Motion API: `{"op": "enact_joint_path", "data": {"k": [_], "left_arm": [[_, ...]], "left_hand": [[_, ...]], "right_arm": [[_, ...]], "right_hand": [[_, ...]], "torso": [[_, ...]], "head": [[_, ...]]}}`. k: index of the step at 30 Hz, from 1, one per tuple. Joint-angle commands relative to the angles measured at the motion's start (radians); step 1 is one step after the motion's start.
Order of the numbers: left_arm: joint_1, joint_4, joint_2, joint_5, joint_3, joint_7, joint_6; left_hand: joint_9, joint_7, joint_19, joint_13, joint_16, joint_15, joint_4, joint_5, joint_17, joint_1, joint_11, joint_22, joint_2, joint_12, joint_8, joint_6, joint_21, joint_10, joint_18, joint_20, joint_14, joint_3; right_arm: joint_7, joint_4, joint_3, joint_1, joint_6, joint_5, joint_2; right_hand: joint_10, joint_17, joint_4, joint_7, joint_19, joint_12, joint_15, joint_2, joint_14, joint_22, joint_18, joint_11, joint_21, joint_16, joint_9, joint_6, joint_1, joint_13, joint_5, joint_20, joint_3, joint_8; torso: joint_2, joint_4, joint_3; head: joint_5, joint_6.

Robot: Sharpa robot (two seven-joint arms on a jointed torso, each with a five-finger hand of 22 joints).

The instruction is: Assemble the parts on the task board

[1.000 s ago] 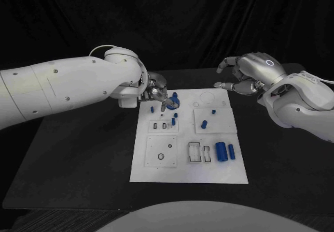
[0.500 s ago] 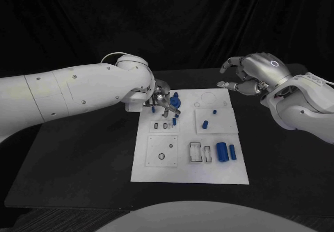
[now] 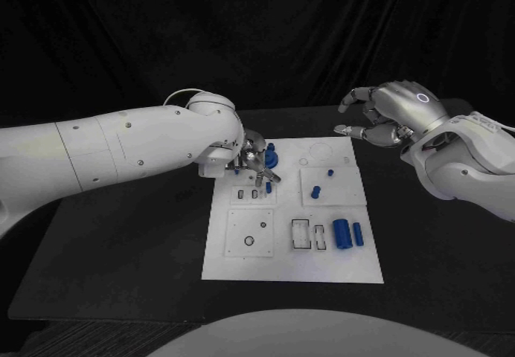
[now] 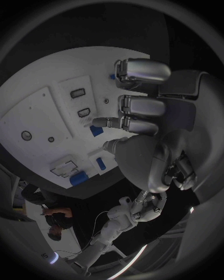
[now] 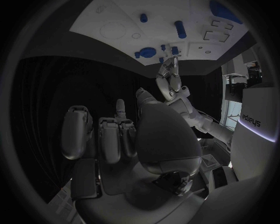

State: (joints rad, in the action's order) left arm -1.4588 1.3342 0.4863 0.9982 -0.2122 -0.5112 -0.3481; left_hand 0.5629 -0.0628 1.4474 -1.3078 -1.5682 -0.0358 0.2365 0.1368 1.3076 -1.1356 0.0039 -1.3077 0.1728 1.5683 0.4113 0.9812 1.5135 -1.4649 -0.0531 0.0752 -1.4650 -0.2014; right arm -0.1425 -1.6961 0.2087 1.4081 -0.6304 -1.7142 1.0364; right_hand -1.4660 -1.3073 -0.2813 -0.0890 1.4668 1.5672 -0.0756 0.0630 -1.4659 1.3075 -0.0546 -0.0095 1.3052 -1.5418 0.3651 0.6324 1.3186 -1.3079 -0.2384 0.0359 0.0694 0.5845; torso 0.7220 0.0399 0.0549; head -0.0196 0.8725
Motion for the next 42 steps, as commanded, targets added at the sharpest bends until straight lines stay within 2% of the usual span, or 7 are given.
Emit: {"op": "enact_joint_path", "data": {"k": [1, 3, 7, 10, 14, 21, 42], "left_arm": [[0.008, -0.005, -0.007, 0.001, 0.001, 0.006, -0.010], [0.012, -0.009, -0.009, 0.001, 0.001, 0.007, -0.009], [0.020, -0.020, -0.015, 0.001, 0.001, 0.005, -0.011], [0.025, -0.024, -0.018, 0.001, 0.001, 0.005, -0.012], [0.029, -0.030, -0.025, 0.001, 0.001, 0.007, -0.010], [0.035, -0.040, -0.034, 0.001, 0.001, 0.013, -0.009], [0.042, -0.052, -0.043, 0.001, 0.001, 0.021, -0.017]], "left_hand": [[0.000, -0.002, -0.006, -0.263, -0.003, -0.003, -0.001, -0.001, 0.263, -0.007, 0.000, -0.135, 0.004, 0.002, -0.007, 0.008, -0.006, -0.106, 0.016, -0.002, -0.106, 0.006], [0.000, -0.002, -0.006, -0.263, -0.003, -0.003, -0.001, -0.001, 0.263, -0.007, 0.000, -0.136, 0.005, 0.002, -0.007, 0.009, -0.006, -0.106, 0.016, -0.002, -0.106, 0.007], [0.000, -0.002, -0.010, -0.263, -0.003, -0.003, -0.002, 0.000, 0.263, -0.007, 0.000, -0.132, 0.007, 0.002, -0.009, 0.010, -0.008, -0.106, 0.015, -0.002, -0.106, 0.009], [0.000, -0.002, -0.011, -0.263, -0.003, -0.003, -0.003, 0.004, 0.263, -0.008, 0.000, -0.131, 0.008, 0.002, -0.013, 0.012, -0.008, -0.106, 0.015, -0.001, -0.106, 0.012], [0.001, -0.002, -0.012, -0.263, -0.003, -0.002, -0.008, 0.014, 0.263, -0.012, 0.000, -0.130, 0.008, 0.002, -0.022, 0.014, -0.010, -0.106, 0.014, -0.001, -0.106, 0.019], [0.003, -0.002, -0.015, -0.263, -0.003, -0.002, -0.014, 0.026, 0.263, -0.017, 0.000, -0.127, 0.009, 0.002, -0.033, 0.016, -0.012, -0.106, 0.014, -0.001, -0.106, 0.028], [0.031, 0.009, -0.013, -0.263, -0.003, -0.009, -0.072, 0.122, 0.263, -0.070, -0.008, -0.130, -0.004, 0.002, -0.081, 0.044, -0.018, -0.106, 0.013, -0.006, -0.106, 0.100]], "right_arm": [[-0.008, 0.002, -0.001, -0.002, -0.016, -0.008, -0.001], [-0.009, 0.002, -0.001, -0.002, -0.016, -0.008, -0.001], [-0.011, 0.003, -0.001, -0.002, -0.013, -0.008, 0.000], [-0.011, 0.003, -0.001, -0.002, -0.012, -0.008, 0.000], [-0.012, 0.005, -0.001, -0.002, -0.010, -0.008, 0.000], [-0.013, 0.007, -0.001, -0.003, -0.007, -0.008, -0.001], [-0.020, 0.013, -0.001, -0.003, -0.006, -0.008, 0.000]], "right_hand": [[-0.105, -0.229, 0.005, 0.000, 0.008, 0.004, 0.008, 0.000, -0.097, 0.189, -0.002, 0.005, 0.001, -0.003, -0.001, 0.004, 0.006, -0.263, -0.005, 0.006, 0.001, -0.006], [-0.105, -0.228, 0.005, 0.000, 0.008, 0.004, 0.008, 0.000, -0.096, 0.189, -0.002, 0.005, 0.000, -0.002, -0.002, 0.005, 0.007, -0.263, -0.006, 0.006, 0.000, -0.006], [-0.105, -0.228, 0.005, 0.000, 0.008, 0.004, 0.008, 0.000, -0.096, 0.189, -0.002, 0.005, 0.000, -0.002, -0.002, 0.005, 0.007, -0.263, -0.006, 0.006, 0.000, -0.006], [-0.105, -0.226, 0.005, 0.000, 0.007, 0.004, 0.008, 0.000, -0.096, 0.188, -0.002, 0.005, -0.001, 0.000, -0.002, 0.006, 0.007, -0.263, -0.006, 0.006, 0.000, -0.006], [-0.105, -0.226, 0.005, 0.000, 0.007, 0.004, 0.008, 0.000, -0.096, 0.188, -0.002, 0.005, -0.001, 0.000, -0.002, 0.006, 0.007, -0.263, -0.006, 0.006, 0.000, -0.006], [-0.105, -0.226, 0.005, 0.000, 0.007, 0.004, 0.008, 0.001, -0.096, 0.188, -0.003, 0.005, -0.002, 0.000, -0.002, 0.006, 0.007, -0.263, -0.007, 0.006, 0.000, -0.006], [-0.105, -0.216, 0.001, -0.001, 0.003, 0.004, 0.008, -0.003, -0.093, 0.185, -0.005, 0.006, -0.014, 0.007, -0.004, 0.015, 0.005, -0.263, -0.007, 0.007, -0.001, -0.007]], "torso": [[-0.002, -0.0027, -0.0005], [-0.003, -0.0038, -0.0009], [-0.005, -0.0011, -0.0023], [-0.005, -0.0032, -0.0024], [-0.006, -0.0016, -0.0028], [-0.006, -0.0037, -0.0037], [-0.011, -0.0054, -0.0051]], "head": [[-0.001, 0.000], [0.000, 0.000], [0.009, 0.000], [0.008, 0.000], [0.009, 0.000], [0.009, 0.000], [0.012, 0.000]]}}
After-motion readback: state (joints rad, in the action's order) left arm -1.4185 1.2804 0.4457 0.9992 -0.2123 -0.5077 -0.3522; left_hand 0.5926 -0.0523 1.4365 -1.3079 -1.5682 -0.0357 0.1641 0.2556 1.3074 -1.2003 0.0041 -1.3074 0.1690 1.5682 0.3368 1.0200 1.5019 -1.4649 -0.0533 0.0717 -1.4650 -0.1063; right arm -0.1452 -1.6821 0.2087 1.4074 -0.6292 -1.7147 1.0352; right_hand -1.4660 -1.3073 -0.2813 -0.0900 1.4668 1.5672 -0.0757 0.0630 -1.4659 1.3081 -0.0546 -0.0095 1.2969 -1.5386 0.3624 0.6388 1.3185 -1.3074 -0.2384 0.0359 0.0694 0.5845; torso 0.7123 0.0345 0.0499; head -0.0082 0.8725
